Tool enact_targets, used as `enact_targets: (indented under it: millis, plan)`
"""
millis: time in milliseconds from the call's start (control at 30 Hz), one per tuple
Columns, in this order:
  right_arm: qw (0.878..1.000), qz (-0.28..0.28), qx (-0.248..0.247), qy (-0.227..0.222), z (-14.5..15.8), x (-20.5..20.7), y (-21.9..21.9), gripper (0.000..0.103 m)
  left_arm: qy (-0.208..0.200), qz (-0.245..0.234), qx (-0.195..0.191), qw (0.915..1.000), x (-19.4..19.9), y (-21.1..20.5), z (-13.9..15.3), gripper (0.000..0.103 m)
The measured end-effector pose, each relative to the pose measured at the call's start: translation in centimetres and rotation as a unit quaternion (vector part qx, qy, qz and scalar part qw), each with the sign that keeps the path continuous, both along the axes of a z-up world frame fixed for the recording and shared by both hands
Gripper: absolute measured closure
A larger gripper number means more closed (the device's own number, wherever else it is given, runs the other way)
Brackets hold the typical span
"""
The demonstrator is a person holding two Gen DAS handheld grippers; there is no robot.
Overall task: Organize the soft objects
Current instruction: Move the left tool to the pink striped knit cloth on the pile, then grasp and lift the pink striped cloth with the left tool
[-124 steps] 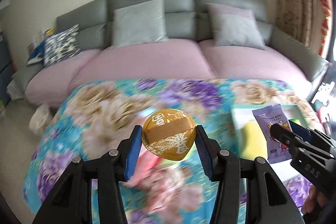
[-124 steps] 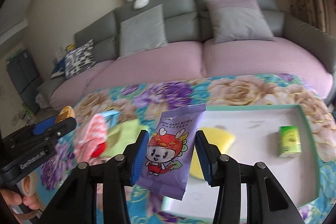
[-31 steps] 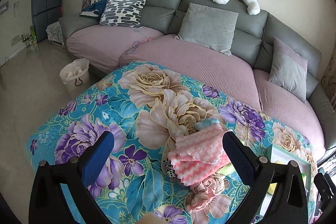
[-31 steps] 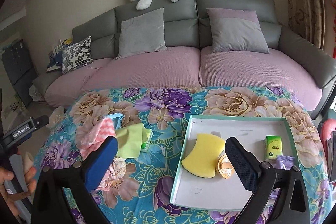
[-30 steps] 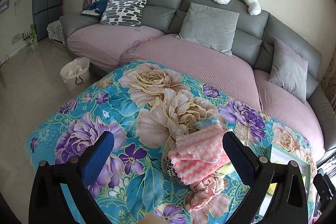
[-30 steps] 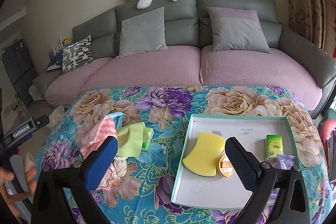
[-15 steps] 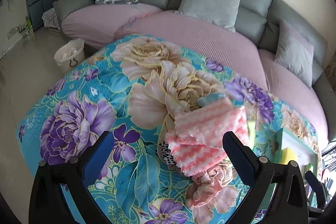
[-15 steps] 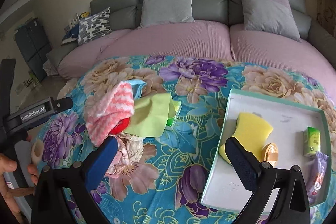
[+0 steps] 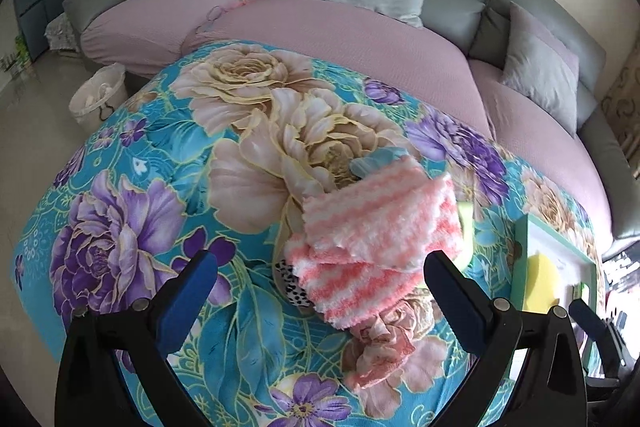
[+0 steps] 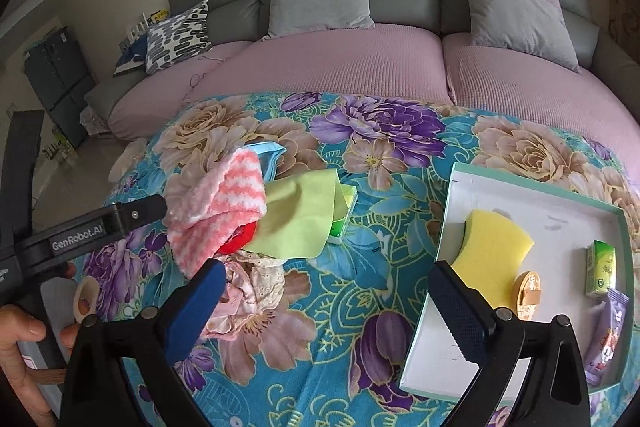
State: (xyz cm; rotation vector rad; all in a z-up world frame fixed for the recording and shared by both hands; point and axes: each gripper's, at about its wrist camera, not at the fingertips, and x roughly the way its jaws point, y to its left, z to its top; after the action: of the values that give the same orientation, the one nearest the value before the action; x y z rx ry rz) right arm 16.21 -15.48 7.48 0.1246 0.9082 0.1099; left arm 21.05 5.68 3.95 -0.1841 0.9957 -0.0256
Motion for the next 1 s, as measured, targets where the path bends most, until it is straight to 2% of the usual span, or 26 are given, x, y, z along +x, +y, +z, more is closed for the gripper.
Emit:
enact_targets:
  millis: [100, 167, 267, 667, 767, 867, 933, 1000]
  plan:
    - [1.000, -0.004, -0.013, -0.020, 1.3, -0.6, 0.4, 0.003, -0.003, -0.035, -0.006, 0.9994, 0.2, -1.2, -0.3, 0.000]
    - [1.000, -0.004, -0.014, -0.020, 1.4, -0.5, 0.5, 0.005, 0.000, -0.052, 0.004, 0.9987, 0.2, -2.1, -0.5, 0.000]
    - [1.000, -0.008, -0.013, -0.016, 1.1, 0.1, 0.5, 0.006, -0.016, -0.077, 0.015, 0.9968, 0.2, -3.2, -0.4, 0.000]
    - [1.000, -0.016, -0.023, -0.012, -0.7, 2.2, -0.5, 0.012, -0.009, -0.097, 0.043, 0.9944, 3.3, -6.7, -3.0, 0.001]
    - [1.000, -0.015, -0.015, -0.012, -1.0, 2.4, -1.0, 0.012, -0.001, -0.096, 0.040, 0.9946, 3.8, -6.9, -3.6, 0.005]
    - [1.000, -0.015, -0.018, -0.007, -1.4, 2.7, -1.0, 0.012, 0.008, -0.100, 0.057, 0.9933, 4.1, -7.5, -4.3, 0.006]
    - [1.000, -0.013, -0.017, -0.003, -1.7, 2.8, -1.0, 0.012, 0.009, -0.102, 0.062, 0.9928, 4.1, -7.8, -4.5, 0.026]
    - [1.000, -0.010, -0.013, -0.001, -1.8, 2.9, -1.0, 0.012, 0.012, -0.101, 0.068, 0.9925, 4.1, -7.9, -4.5, 0.029]
